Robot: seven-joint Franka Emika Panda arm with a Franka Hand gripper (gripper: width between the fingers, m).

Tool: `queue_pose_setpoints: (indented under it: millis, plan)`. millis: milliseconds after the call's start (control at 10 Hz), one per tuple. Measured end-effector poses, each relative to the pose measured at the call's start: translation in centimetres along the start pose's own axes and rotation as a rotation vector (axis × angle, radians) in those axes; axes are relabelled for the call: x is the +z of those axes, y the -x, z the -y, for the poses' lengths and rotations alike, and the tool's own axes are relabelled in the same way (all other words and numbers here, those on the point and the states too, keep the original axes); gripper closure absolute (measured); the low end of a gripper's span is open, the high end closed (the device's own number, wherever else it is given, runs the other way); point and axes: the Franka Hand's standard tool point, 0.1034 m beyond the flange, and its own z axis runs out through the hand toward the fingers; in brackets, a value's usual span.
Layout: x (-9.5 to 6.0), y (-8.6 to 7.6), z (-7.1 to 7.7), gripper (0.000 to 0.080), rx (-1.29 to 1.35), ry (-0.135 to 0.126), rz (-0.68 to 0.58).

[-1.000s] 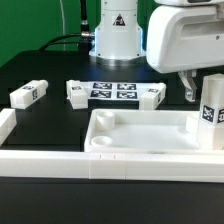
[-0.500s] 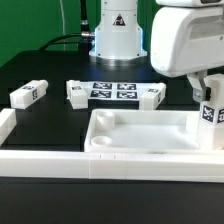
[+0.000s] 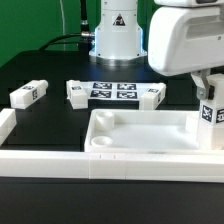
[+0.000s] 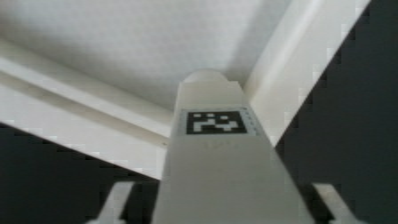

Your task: Assemble desk

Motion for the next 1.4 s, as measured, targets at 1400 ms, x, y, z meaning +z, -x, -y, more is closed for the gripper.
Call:
queue_pose_setpoints:
  millis: [1400]
  plan:
    - [0.0, 0.4, -1.7, 0.0509, 0.827, 0.021, -0.002]
